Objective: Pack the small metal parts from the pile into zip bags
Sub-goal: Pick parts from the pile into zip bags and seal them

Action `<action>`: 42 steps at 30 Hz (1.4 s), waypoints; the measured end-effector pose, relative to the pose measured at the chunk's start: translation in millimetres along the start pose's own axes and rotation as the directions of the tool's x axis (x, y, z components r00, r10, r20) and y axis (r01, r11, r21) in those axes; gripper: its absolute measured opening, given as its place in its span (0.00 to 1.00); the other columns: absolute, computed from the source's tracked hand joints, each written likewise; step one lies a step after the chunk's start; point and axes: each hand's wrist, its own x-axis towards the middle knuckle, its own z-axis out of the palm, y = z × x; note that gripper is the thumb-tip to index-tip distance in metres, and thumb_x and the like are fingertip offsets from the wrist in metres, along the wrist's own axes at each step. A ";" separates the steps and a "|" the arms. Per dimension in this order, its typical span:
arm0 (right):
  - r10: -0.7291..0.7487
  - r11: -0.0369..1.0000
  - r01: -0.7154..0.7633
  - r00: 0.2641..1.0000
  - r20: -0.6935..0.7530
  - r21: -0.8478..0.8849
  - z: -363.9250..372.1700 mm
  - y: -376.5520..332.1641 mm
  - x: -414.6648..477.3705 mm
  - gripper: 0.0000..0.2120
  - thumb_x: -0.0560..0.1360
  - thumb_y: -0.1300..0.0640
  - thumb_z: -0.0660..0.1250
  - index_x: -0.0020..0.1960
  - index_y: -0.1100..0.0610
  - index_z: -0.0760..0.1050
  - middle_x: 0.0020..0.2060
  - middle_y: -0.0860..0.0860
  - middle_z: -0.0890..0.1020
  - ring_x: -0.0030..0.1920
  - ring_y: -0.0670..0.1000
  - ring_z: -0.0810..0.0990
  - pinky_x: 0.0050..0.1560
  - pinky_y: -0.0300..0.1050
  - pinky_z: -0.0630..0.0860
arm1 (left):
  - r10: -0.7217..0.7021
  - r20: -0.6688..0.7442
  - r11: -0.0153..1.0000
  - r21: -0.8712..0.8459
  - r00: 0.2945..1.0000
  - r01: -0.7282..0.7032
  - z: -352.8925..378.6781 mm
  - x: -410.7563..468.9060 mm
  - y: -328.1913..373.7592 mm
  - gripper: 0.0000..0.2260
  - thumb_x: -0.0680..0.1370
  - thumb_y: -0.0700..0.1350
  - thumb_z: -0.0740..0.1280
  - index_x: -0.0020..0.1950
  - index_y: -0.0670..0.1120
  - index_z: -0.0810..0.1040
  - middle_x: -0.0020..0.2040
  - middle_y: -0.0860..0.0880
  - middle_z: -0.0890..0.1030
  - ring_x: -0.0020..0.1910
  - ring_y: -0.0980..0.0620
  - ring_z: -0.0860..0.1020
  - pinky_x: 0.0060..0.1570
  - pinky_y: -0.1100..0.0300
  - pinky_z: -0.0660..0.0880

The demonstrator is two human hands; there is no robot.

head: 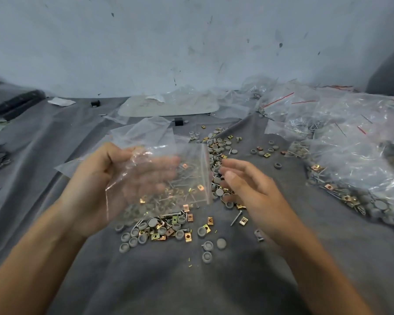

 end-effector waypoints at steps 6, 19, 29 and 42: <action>0.070 0.901 -0.140 0.981 0.182 0.410 12.0 -2.3 -2.4 0.10 0.71 0.51 0.74 0.52 0.52 0.84 0.49 0.54 0.86 0.47 0.51 0.84 0.46 0.43 0.81 | -0.013 -0.349 0.932 0.335 0.937 0.138 -9.8 12.9 -21.0 0.14 0.82 0.35 0.57 0.37 0.46 0.66 0.19 0.45 0.75 0.21 0.59 0.77 0.23 0.70 0.72; 0.120 0.873 -0.222 0.961 0.250 0.434 19.3 -3.7 -14.5 0.07 0.70 0.61 0.71 0.48 0.58 0.81 0.42 0.57 0.84 0.37 0.51 0.81 0.39 0.42 0.81 | 0.112 -0.559 0.827 0.511 0.821 0.235 -24.7 1.0 -48.7 0.13 0.67 0.57 0.63 0.38 0.49 0.78 0.33 0.49 0.78 0.34 0.52 0.73 0.32 0.57 0.71; 0.060 0.950 -0.079 0.996 0.069 0.301 20.7 2.3 -13.7 0.19 0.77 0.74 0.64 0.38 0.56 0.86 0.38 0.53 0.86 0.37 0.47 0.82 0.39 0.36 0.78 | 0.252 -0.535 0.807 0.577 0.806 0.130 -17.7 5.9 -53.8 0.14 0.81 0.45 0.62 0.35 0.51 0.69 0.28 0.60 0.67 0.26 0.61 0.64 0.36 0.56 0.62; -0.112 0.984 0.101 0.991 0.072 0.146 1.4 -5.7 -10.8 0.09 0.67 0.49 0.79 0.45 0.52 0.86 0.38 0.49 0.84 0.40 0.45 0.80 0.47 0.41 0.76 | -0.109 -0.428 0.934 0.266 0.897 0.241 -16.4 2.4 -54.0 0.14 0.83 0.47 0.63 0.47 0.36 0.79 0.30 0.43 0.77 0.23 0.52 0.73 0.24 0.67 0.67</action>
